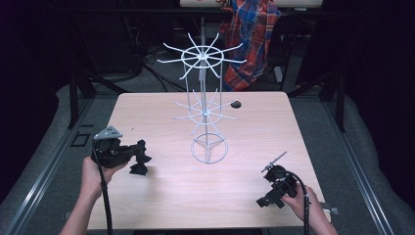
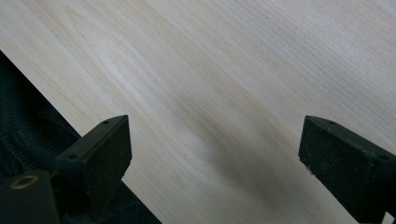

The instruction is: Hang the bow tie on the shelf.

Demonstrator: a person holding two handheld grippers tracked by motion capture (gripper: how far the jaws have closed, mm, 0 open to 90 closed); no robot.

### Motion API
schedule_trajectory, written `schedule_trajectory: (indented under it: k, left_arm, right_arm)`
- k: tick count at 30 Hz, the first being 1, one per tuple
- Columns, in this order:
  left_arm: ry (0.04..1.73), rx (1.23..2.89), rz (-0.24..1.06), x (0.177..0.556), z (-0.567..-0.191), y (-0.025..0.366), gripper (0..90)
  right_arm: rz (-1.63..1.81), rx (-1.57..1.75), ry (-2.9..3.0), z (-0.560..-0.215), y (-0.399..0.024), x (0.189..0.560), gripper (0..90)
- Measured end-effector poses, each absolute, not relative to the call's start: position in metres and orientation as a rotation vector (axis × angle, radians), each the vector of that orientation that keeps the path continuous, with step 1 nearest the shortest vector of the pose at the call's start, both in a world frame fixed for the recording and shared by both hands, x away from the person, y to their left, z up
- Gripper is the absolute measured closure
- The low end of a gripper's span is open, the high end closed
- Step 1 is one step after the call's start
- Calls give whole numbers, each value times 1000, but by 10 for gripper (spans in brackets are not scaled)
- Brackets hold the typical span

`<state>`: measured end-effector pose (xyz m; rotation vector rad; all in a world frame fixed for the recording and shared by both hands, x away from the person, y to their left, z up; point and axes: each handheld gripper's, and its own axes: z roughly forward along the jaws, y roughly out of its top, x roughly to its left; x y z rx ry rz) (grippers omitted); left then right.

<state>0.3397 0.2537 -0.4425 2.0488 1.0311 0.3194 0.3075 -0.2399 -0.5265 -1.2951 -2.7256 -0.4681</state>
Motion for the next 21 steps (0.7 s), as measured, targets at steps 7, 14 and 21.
schedule_trajectory:
  k: [7,14,21]
  left_arm:
    - [1022,2048,310,344,-441,248,847]
    - [1011,2050,307,347,-439,244,847]
    - [1000,2044,302,350,-436,241,847]
  right_arm:
    - [-490,-1304,-2710,-528,-240,307,91]
    - [-479,-1299,-2715,-527,-240,308,90]
    - [-482,-1299,-2713,-527,-240,308,90]
